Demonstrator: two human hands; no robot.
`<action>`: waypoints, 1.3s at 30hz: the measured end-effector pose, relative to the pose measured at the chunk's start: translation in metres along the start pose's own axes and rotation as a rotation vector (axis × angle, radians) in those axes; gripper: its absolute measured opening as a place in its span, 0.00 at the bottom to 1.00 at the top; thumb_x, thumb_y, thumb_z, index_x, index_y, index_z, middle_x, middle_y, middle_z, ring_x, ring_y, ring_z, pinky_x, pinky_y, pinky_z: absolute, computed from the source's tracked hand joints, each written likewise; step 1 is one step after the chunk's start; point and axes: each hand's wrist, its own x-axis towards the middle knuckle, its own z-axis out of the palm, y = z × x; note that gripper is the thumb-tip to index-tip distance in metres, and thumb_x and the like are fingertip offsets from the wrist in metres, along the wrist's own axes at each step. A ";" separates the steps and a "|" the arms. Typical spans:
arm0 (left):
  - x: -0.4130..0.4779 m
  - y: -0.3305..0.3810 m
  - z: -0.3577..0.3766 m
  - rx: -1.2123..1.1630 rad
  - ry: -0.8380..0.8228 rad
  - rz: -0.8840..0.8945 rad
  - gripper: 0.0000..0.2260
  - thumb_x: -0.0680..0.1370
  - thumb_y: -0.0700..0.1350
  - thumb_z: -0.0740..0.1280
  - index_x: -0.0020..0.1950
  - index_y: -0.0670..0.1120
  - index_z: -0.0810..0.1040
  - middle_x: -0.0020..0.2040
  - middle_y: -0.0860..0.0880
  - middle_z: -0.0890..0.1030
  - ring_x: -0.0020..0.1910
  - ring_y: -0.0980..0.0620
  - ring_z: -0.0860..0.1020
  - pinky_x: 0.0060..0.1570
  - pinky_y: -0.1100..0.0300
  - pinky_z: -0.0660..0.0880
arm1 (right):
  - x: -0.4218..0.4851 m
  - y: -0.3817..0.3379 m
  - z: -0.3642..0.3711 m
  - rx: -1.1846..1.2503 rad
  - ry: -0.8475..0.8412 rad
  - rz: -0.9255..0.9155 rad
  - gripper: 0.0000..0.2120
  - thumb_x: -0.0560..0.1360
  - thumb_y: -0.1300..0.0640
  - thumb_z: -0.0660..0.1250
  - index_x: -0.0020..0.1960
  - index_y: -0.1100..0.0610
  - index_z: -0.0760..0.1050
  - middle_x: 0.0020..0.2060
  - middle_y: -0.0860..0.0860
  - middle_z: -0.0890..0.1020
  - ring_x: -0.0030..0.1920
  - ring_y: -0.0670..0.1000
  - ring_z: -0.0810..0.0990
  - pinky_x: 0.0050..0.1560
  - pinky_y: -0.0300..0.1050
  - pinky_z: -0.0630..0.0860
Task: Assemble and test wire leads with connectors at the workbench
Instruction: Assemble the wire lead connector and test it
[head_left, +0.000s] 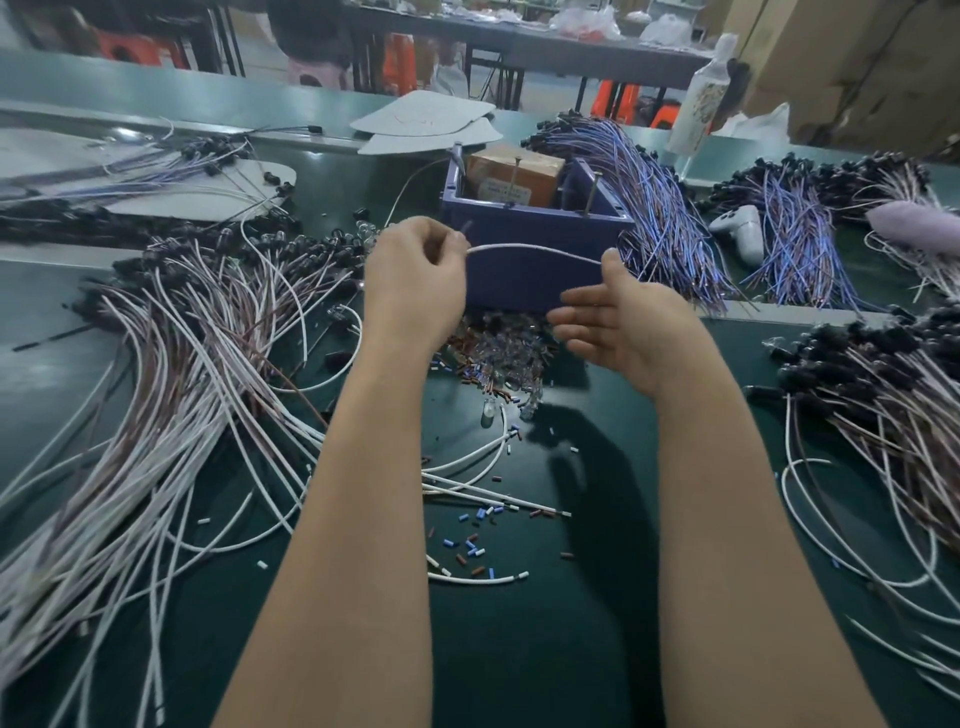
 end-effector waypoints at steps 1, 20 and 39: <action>-0.002 0.002 0.000 0.008 -0.090 0.032 0.07 0.80 0.44 0.63 0.48 0.44 0.80 0.38 0.50 0.80 0.39 0.52 0.76 0.44 0.60 0.72 | -0.001 0.000 0.003 0.140 -0.065 0.034 0.24 0.81 0.43 0.52 0.51 0.62 0.75 0.36 0.53 0.84 0.34 0.48 0.83 0.32 0.38 0.79; -0.011 0.022 0.004 -0.906 -0.154 -0.324 0.09 0.82 0.40 0.59 0.43 0.43 0.73 0.41 0.46 0.81 0.38 0.55 0.82 0.43 0.62 0.79 | -0.029 -0.014 0.014 -0.601 -0.506 -0.165 0.12 0.80 0.60 0.58 0.43 0.59 0.77 0.31 0.51 0.84 0.33 0.47 0.83 0.39 0.38 0.78; -0.015 0.007 0.018 -0.641 -0.515 -0.236 0.10 0.81 0.40 0.62 0.40 0.44 0.77 0.28 0.55 0.78 0.23 0.61 0.67 0.25 0.69 0.67 | -0.016 -0.014 0.006 -0.102 -0.146 -0.261 0.06 0.78 0.60 0.64 0.46 0.55 0.80 0.40 0.50 0.85 0.43 0.45 0.83 0.40 0.36 0.77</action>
